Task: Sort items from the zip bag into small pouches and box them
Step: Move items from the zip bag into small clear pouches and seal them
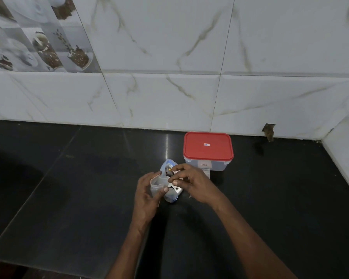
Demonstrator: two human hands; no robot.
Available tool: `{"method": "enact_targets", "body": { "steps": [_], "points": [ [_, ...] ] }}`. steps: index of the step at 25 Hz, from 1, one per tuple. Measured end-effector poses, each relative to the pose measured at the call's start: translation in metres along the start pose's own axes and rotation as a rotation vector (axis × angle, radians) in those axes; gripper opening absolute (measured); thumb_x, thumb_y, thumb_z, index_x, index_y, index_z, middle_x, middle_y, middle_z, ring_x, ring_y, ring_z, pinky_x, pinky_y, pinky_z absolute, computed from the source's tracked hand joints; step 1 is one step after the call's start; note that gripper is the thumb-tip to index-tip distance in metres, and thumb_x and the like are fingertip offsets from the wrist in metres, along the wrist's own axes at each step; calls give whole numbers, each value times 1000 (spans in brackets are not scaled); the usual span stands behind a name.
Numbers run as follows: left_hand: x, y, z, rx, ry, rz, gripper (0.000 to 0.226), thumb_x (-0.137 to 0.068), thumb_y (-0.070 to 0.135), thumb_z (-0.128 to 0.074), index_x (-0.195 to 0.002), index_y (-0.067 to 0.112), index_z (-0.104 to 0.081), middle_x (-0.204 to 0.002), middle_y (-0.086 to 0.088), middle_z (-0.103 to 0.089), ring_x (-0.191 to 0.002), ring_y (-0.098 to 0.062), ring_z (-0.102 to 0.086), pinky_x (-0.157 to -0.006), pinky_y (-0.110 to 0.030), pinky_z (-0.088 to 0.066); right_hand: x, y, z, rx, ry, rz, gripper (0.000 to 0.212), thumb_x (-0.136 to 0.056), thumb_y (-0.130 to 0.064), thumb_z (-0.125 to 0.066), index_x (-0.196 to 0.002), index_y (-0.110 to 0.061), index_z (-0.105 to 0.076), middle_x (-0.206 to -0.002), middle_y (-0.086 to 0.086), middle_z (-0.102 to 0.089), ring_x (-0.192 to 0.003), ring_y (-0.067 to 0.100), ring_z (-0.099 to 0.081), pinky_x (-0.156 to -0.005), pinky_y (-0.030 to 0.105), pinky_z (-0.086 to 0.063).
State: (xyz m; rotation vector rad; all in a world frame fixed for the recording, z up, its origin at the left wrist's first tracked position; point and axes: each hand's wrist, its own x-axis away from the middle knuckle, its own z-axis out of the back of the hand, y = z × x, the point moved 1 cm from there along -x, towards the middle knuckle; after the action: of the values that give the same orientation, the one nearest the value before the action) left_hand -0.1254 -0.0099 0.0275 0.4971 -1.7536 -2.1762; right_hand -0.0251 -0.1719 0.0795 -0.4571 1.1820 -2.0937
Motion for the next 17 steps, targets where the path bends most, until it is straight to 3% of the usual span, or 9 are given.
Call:
{"method": "enact_targets", "body": {
  "steps": [3,5,7,10,13,15,17],
  "points": [
    [1,-16,9,-4,30,45,59,-73,28,-84,-127,17,-64,-133,-1,-52,-114,7,-58,-89,-8,-48,2,12,-3,15,52,-49,18,-91,-14,-67,-106,-19,-76,-125,-4,-59,-113,4,-55,-94,25,-48],
    [0,-29,9,26,24,113,55,-78,11,-85,-128,16,-63,-135,-8,-55,-114,-1,-63,-88,-14,-52,4,24,-6,29,120,-111,21,-89,-12,-67,-108,-19,-75,-121,-3,-60,-109,7,-58,-92,25,-49],
    [-2,-36,7,33,19,150,52,-80,8,-83,-125,24,-64,-134,-8,-58,-113,-10,-66,-89,-26,-57,3,36,-9,96,201,-191,22,-89,-10,-67,-108,-17,-75,-115,-2,-60,-103,7,-57,-90,21,-46],
    [-6,-44,3,22,68,164,50,-75,20,-86,-120,30,-66,-130,-3,-60,-112,-13,-67,-93,-37,-58,-2,45,-15,207,263,-334,13,-89,-27,-66,-94,-20,-75,-99,-1,-66,-86,10,-62,-80,27,-51],
    [-9,-49,-1,43,56,181,55,-71,32,-85,-122,31,-65,-129,-2,-62,-112,-16,-68,-92,-39,-59,-11,48,-34,298,182,-538,34,-84,-49,-66,-76,-16,-66,-72,2,-68,-65,18,-65,-61,31,-53],
    [-9,-52,-3,82,23,198,54,-76,22,-85,-124,28,-63,-126,-2,-66,-111,-18,-69,-90,-37,-59,-14,47,-50,249,182,-602,30,-83,-44,-71,-78,-14,-64,-73,4,-68,-66,20,-67,-64,35,-58],
    [-9,-52,-5,120,0,209,50,-82,8,-81,-125,25,-62,-122,-2,-70,-108,-19,-70,-86,-31,-59,-15,46,-59,243,217,-614,17,-86,-29,-71,-89,-13,-65,-87,6,-70,-78,20,-68,-71,35,-58]
  ]
}}
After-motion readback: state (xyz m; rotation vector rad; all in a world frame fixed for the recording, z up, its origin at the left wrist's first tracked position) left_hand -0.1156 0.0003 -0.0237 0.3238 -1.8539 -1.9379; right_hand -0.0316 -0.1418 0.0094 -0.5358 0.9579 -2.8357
